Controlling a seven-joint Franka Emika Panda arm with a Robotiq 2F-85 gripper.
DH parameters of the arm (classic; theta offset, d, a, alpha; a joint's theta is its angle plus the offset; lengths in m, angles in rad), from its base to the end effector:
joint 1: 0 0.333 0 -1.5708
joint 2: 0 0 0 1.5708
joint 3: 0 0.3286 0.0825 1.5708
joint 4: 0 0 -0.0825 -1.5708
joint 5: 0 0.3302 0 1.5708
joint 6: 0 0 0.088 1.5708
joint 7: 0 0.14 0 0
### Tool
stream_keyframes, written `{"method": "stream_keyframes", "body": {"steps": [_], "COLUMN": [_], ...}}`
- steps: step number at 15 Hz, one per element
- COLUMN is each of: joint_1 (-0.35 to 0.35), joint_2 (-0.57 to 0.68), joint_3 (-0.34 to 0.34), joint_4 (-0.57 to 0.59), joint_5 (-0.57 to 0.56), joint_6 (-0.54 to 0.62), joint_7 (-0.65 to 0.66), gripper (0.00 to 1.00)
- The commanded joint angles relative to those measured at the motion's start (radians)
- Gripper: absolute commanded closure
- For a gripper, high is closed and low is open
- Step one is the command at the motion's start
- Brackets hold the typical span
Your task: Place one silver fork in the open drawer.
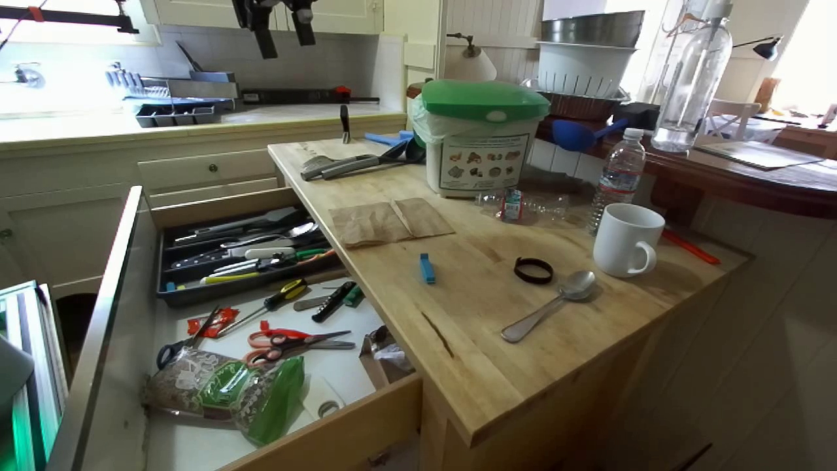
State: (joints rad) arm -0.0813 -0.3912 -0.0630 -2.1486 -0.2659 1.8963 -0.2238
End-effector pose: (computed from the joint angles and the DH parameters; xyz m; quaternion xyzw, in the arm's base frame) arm 0.3897 -0.0881 0.5642 0.9880 0.0745 0.0467 0.1269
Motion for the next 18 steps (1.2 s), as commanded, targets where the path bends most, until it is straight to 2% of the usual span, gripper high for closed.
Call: {"method": "stream_keyframes", "body": {"steps": [1,5,6,7,8,10,13,15,18], "joint_1": [0.036,0.082,0.097,0.115,0.107,0.127,0.129,0.130,0.147], "joint_2": [0.207,0.357,0.387,0.408,0.346,0.386,0.397,0.436,0.497], "joint_3": [0.090,0.164,0.173,0.180,0.158,0.165,0.163,0.160,0.167], "joint_4": [0.185,0.347,0.382,0.414,0.322,0.375,0.395,0.424,0.444], "joint_5": [-0.007,-0.010,-0.016,-0.020,-0.001,-0.001,-0.001,0.058,0.073], "joint_6": [-0.075,-0.159,-0.187,-0.224,-0.143,-0.181,-0.190,-0.210,-0.192], "joint_7": [0.182,0.424,0.450,0.413,0.399,0.402,0.402,0.487,0.607], "gripper": [0.00,0.00,0.00,0.00,0.00,0.00,0.00,0.00,0.00]}}
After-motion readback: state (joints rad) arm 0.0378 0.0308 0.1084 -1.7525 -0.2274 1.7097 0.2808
